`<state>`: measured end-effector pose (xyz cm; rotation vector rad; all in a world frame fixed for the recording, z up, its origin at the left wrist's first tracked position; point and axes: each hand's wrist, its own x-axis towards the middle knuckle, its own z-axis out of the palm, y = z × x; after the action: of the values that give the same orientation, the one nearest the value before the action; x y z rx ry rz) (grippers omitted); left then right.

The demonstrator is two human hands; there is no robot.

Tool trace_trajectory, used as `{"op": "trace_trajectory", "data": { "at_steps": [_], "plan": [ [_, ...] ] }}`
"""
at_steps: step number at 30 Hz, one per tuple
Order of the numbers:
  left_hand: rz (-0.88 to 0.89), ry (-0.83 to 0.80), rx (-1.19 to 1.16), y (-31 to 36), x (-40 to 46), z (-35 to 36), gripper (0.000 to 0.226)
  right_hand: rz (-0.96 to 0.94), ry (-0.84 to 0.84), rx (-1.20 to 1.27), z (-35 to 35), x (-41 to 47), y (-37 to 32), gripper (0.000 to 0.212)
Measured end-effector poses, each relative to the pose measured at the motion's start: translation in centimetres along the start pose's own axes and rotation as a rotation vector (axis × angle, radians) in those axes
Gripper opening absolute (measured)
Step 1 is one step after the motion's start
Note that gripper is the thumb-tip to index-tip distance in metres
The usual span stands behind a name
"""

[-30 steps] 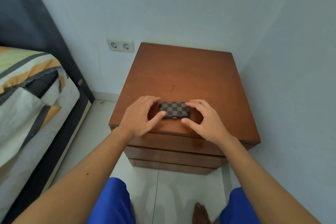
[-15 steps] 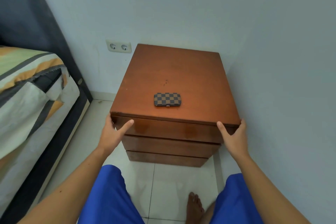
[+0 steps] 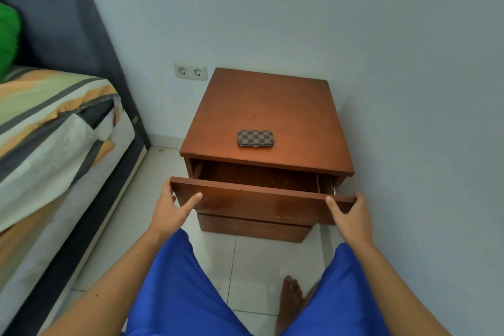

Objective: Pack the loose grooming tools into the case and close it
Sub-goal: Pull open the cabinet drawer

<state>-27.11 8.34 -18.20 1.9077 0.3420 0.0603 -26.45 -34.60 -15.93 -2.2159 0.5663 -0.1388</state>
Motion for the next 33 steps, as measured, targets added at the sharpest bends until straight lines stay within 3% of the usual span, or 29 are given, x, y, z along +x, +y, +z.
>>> {"op": "trace_trajectory", "data": {
  "at_steps": [20, 28, 33],
  "plan": [
    [0.007, 0.082, 0.088, -1.6, -8.1, -1.4, 0.080, 0.015, 0.001, 0.007, -2.4, -8.6, 2.2, 0.090],
    [-0.019, 0.130, 0.100, -1.2, -8.4, -0.8, 0.083, 0.033, -0.007, 0.016, -2.2, -9.0, 2.4, 0.092],
    [0.048, 0.258, 0.241, 0.5, -7.4, -0.1, 0.095, -0.060, 0.052, -0.142, -2.3, -8.2, 1.2, 0.090]
  ]
}}
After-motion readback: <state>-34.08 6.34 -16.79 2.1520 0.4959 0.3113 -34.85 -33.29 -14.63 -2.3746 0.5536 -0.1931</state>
